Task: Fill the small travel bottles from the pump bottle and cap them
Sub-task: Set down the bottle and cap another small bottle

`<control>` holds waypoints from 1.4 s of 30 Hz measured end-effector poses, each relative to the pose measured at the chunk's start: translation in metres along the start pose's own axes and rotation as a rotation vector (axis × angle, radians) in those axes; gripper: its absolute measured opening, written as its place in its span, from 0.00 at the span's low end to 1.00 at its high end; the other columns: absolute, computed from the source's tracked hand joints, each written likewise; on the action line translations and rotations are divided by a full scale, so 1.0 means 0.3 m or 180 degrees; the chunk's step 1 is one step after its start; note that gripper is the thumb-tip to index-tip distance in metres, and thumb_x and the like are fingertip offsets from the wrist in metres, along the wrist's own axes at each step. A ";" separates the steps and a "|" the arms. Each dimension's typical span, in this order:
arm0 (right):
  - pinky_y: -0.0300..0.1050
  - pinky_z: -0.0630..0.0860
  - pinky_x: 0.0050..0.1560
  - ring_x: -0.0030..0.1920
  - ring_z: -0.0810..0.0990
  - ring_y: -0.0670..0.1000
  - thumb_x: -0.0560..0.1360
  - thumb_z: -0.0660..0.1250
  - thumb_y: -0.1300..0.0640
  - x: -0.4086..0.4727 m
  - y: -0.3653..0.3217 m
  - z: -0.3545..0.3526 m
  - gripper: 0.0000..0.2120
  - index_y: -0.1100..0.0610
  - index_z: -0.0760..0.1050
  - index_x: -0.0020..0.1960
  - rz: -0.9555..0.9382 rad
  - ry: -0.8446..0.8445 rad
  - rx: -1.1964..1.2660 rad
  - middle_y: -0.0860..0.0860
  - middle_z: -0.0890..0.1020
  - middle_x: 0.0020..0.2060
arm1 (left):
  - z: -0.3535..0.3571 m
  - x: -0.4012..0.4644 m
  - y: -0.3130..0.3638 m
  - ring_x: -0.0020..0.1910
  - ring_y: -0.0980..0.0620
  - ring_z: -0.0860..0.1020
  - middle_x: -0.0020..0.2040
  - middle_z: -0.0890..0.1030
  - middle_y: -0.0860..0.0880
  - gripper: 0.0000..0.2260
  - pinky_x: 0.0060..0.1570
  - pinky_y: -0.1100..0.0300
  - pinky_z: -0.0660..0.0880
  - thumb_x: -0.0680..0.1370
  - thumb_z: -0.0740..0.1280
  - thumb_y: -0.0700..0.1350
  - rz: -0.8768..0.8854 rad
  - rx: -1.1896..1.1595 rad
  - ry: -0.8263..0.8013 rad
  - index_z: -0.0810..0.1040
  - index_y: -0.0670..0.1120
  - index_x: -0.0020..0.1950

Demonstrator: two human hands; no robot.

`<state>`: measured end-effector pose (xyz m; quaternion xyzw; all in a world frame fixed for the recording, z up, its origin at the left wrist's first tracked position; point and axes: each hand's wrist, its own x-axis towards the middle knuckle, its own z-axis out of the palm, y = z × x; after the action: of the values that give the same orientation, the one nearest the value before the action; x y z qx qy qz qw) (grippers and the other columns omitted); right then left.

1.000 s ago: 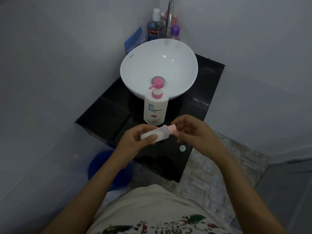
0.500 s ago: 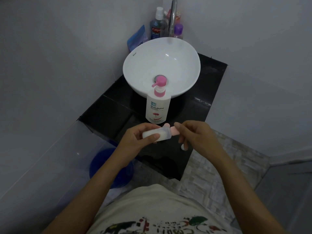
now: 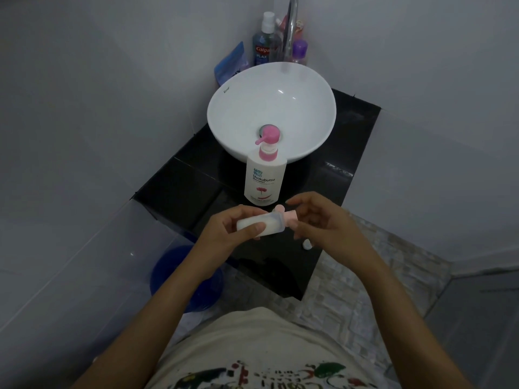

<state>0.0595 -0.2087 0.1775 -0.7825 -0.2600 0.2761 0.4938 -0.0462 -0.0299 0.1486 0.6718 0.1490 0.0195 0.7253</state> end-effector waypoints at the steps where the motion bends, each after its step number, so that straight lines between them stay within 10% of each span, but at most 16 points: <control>1: 0.38 0.78 0.33 0.35 0.82 0.47 0.74 0.67 0.56 0.000 -0.003 0.003 0.07 0.53 0.77 0.53 0.0026 -0.0009 -0.0037 0.51 0.83 0.41 | -0.001 -0.001 -0.001 0.48 0.61 0.80 0.51 0.80 0.53 0.10 0.45 0.66 0.78 0.74 0.68 0.39 -0.0002 -0.0009 -0.0005 0.80 0.48 0.53; 20: 0.28 0.70 0.26 0.27 0.76 0.39 0.76 0.65 0.58 -0.008 0.059 0.080 0.09 0.57 0.77 0.55 0.0429 0.0348 0.0059 0.48 0.80 0.36 | -0.016 0.013 -0.082 0.52 0.56 0.80 0.53 0.80 0.50 0.11 0.48 0.63 0.79 0.72 0.70 0.39 -0.0125 0.0062 -0.0069 0.80 0.49 0.53; 24: 0.28 0.74 0.44 0.44 0.77 0.39 0.75 0.67 0.56 0.026 0.065 0.088 0.11 0.54 0.78 0.56 -0.0224 0.0604 -0.0774 0.42 0.79 0.44 | -0.027 0.038 -0.123 0.55 0.57 0.79 0.56 0.79 0.53 0.14 0.48 0.68 0.77 0.71 0.71 0.40 -0.0129 0.0354 0.0087 0.79 0.51 0.55; 30: 0.46 0.73 0.41 0.42 0.77 0.54 0.71 0.70 0.59 0.196 0.103 0.115 0.10 0.60 0.80 0.52 -0.1273 0.0427 -0.2806 0.55 0.82 0.42 | -0.113 0.055 -0.175 0.48 0.55 0.79 0.50 0.81 0.53 0.14 0.43 0.67 0.76 0.70 0.73 0.43 -0.0249 0.0654 0.0874 0.79 0.51 0.54; 42: 0.48 0.74 0.45 0.46 0.80 0.59 0.70 0.70 0.59 0.356 0.203 0.203 0.10 0.60 0.81 0.50 -0.0961 -0.0198 -0.3813 0.58 0.84 0.41 | -0.191 0.147 -0.298 0.47 0.52 0.78 0.48 0.79 0.51 0.15 0.44 0.67 0.74 0.70 0.74 0.41 -0.0423 0.0987 0.0918 0.78 0.49 0.54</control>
<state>0.1018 -0.1206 0.0809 -0.8700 -0.4921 0.0318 -0.0055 -0.0332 0.0269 0.0495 0.7542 0.2964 0.0444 0.5842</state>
